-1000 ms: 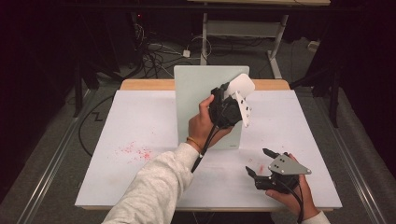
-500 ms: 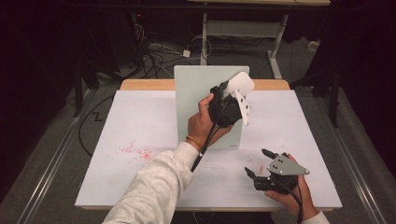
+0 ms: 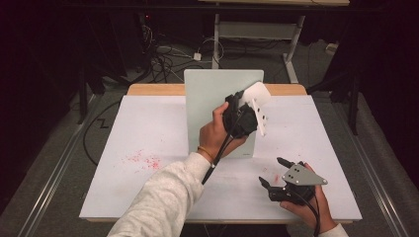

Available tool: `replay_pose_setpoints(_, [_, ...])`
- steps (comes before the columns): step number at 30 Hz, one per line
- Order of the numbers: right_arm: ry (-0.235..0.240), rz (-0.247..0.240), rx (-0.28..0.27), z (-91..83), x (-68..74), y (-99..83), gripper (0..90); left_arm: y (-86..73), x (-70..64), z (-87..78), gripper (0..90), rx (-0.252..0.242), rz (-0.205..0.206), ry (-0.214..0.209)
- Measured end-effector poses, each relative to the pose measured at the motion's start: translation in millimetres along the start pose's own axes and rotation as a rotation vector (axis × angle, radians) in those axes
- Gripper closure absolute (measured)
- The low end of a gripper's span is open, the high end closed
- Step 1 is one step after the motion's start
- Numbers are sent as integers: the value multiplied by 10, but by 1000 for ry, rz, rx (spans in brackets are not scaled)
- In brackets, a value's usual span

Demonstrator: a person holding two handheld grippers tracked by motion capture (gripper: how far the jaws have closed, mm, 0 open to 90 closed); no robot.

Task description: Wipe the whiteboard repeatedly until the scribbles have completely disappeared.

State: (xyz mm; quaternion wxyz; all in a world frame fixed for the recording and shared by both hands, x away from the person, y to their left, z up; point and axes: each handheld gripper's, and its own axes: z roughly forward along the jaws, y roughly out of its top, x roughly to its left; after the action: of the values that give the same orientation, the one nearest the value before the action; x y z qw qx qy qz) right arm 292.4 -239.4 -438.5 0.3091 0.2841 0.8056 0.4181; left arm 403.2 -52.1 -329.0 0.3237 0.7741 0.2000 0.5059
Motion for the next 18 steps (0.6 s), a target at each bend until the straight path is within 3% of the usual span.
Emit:
replay_pose_setpoints(2, [0,-2,-2,-1,-2,1,186,65,72,12,291,-1,2,12])
replay_pose_setpoints(5, [0,2,-2,-5,-9,-3,186,117,61,32,291,1,28,25])
replay_pose_setpoints(13, [-4,3,-6,-21,-12,-1,187,16,-237,54,291,14,89,-19])
replay_pose_setpoints(16, [-9,9,-12,-25,-24,1,188,-3,-199,41,291,11,71,-35])
replay_pose_setpoints(18, [-6,6,-8,-19,-21,0,188,9,-132,33,291,5,49,-13])
